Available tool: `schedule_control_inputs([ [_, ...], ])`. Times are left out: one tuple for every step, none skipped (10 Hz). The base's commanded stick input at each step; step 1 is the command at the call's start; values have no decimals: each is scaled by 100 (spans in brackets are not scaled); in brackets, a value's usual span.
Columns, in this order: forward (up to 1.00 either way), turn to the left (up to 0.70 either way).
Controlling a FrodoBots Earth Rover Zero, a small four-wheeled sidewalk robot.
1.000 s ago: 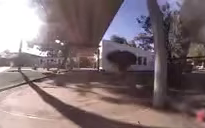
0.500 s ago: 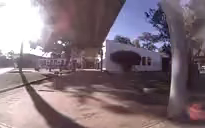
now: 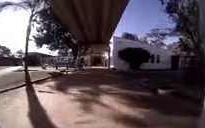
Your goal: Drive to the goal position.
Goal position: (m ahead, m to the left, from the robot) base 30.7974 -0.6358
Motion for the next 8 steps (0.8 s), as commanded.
schedule_control_inputs([
  [70, 0],
  [70, 0],
  [70, 0],
  [70, 0],
  [70, 0],
  [70, 0],
  [70, 0],
  [70, 0],
])
